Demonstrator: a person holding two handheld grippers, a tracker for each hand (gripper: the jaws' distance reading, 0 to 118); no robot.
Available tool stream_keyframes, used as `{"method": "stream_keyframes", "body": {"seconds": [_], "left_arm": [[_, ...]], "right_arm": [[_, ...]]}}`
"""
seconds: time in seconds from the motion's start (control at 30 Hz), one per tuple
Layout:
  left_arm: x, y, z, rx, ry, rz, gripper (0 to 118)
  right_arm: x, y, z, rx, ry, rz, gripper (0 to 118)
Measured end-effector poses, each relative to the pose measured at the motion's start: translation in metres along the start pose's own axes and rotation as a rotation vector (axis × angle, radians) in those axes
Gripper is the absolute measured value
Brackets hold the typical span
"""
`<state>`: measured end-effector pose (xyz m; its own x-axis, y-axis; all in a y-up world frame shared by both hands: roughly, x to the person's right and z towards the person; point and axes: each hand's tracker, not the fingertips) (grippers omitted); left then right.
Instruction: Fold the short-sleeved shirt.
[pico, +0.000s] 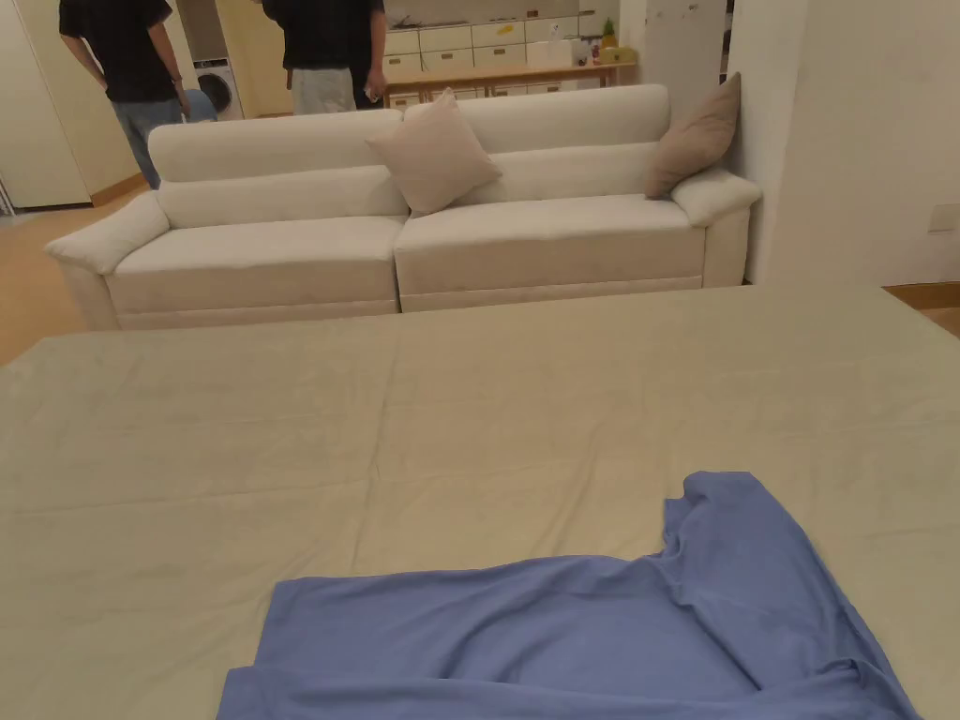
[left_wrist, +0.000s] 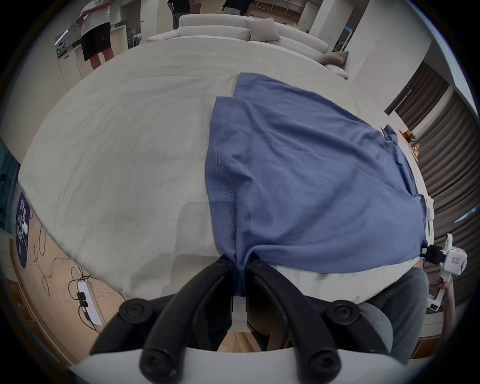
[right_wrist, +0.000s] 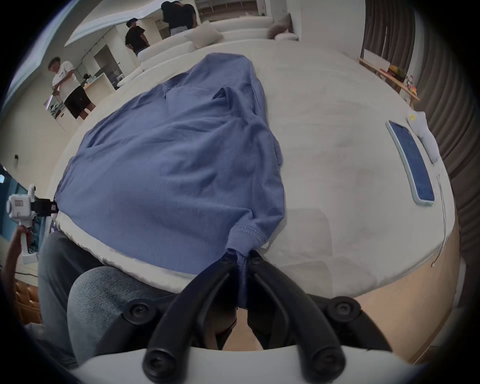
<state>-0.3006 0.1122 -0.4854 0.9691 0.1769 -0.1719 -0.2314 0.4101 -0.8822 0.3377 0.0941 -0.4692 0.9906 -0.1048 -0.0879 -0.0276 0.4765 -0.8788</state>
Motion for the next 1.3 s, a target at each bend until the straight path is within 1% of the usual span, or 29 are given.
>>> {"method": "stream_keyframes", "body": {"seconds": [0.07, 0.1, 0.13, 0.17, 0.2, 0.27, 0.33, 0.4, 0.43, 0.47, 0.5, 0.53, 0.57, 0.63, 0.67, 0.73, 0.83, 0.9, 0.93, 0.97, 1.0, 1.03, 1.07, 1.1, 1.17, 1.2, 1.23, 1.27, 1.3], "left_arm": [[0.007, 0.002, 0.005, 0.008, 0.016, -0.027, 15], [0.008, 0.002, 0.007, 0.011, 0.028, -0.053, 26], [0.01, 0.003, 0.013, 0.015, 0.054, -0.077, 58], [0.011, 0.005, 0.022, 0.031, 0.078, -0.086, 85], [0.013, 0.007, 0.036, 0.086, 0.106, -0.08, 99], [0.011, 0.012, 0.08, 0.281, 0.017, -0.047, 100], [0.015, 0.025, 0.118, 0.367, -0.02, -0.021, 100], [0.023, 0.039, 0.139, 0.411, 0.016, -0.022, 98], [0.026, 0.047, 0.146, 0.394, 0.025, -0.001, 91], [0.024, 0.058, 0.15, 0.387, 0.005, 0.001, 75], [0.025, 0.063, 0.15, 0.447, -0.061, -0.03, 50], [0.028, 0.073, 0.148, 0.482, -0.078, -0.046, 6], [0.033, 0.085, 0.142, 0.469, -0.042, -0.036, 0], [0.028, 0.117, 0.114, 0.477, -0.015, -0.042, 0], [0.026, 0.134, 0.104, 0.456, -0.052, -0.051, 0], [0.033, 0.178, 0.076, 0.352, -0.115, -0.039, 0], [0.036, 0.238, 0.014, 0.182, -0.096, -0.06, 0], [0.035, 0.262, -0.021, 0.168, -0.101, -0.067, 0], [0.035, 0.271, -0.037, 0.124, -0.06, -0.072, 21], [0.034, 0.277, -0.05, 0.096, -0.04, -0.066, 66], [0.035, 0.281, -0.069, 0.046, -0.003, -0.074, 107], [0.032, 0.281, -0.083, -0.002, -0.003, -0.076, 117], [0.031, 0.28, -0.089, 0.026, -0.002, -0.072, 117], [0.031, 0.279, -0.099, 0.022, 0.056, -0.063, 117], [0.028, 0.275, -0.113, -0.02, 0.038, -0.068, 115], [0.028, 0.272, -0.119, -0.04, 0.025, -0.064, 109], [0.03, 0.268, -0.12, -0.039, 0.014, -0.08, 90], [0.031, 0.261, -0.121, -0.017, 0.025, -0.111, 79], [0.037, 0.258, -0.121, 0.016, 0.114, -0.154, 75]], "right_arm": [[0.002, 0.003, 0.003, -0.015, 0.003, -0.004, 31], [0.005, 0.004, 0.008, -0.013, -0.002, -0.001, 56], [0.007, 0.008, 0.015, -0.021, -0.007, -0.006, 96], [0.01, 0.012, 0.024, -0.026, -0.015, -0.022, 110], [0.011, 0.017, 0.042, 0.035, -0.027, -0.052, 110], [0.01, 0.03, 0.089, 0.244, -0.007, -0.055, 110], [0.001, 0.049, 0.129, 0.413, -0.022, -0.034, 111], [-0.018, 0.065, 0.162, 0.514, -0.033, -0.045, 108], [-0.021, 0.073, 0.172, 0.524, -0.014, -0.071, 88], [-0.024, 0.08, 0.179, 0.521, 0.035, -0.089, 54], [-0.029, 0.084, 0.184, 0.572, 0.04, -0.099, 16], [-0.031, 0.086, 0.182, 0.627, 0.007, -0.095, 0], [-0.034, 0.091, 0.181, 0.631, -0.005, -0.084, 0], [-0.037, 0.102, 0.178, 0.609, -0.001, -0.064, 0], [-0.039, 0.105, 0.174, 0.597, -0.006, -0.055, 0], [-0.042, 0.112, 0.167, 0.595, -0.018, -0.048, 0], [-0.04, 0.121, 0.152, 0.553, 0.008, -0.063, 0], [-0.039, 0.124, 0.146, 0.545, 0.007, -0.075, 0], [-0.036, 0.125, 0.139, 0.523, 0.01, -0.078, 0], [-0.037, 0.125, 0.135, 0.518, -0.01, -0.079, 0], [-0.037, 0.125, 0.132, 0.513, -0.029, -0.072, 0], [-0.035, 0.126, 0.127, 0.5, -0.029, -0.065, 0], [-0.033, 0.125, 0.123, 0.489, -0.023, -0.065, 0], [-0.033, 0.125, 0.119, 0.485, -0.024, -0.066, 0], [-0.031, 0.126, 0.11, 0.451, -0.036, -0.071, 0], [-0.029, 0.125, 0.105, 0.444, -0.032, -0.077, 0], [-0.027, 0.125, 0.101, 0.438, -0.026, -0.092, 0], [-0.025, 0.125, 0.096, 0.428, -0.009, -0.102, 0], [-0.023, 0.126, 0.09, 0.423, -0.008, -0.111, 0]]}}
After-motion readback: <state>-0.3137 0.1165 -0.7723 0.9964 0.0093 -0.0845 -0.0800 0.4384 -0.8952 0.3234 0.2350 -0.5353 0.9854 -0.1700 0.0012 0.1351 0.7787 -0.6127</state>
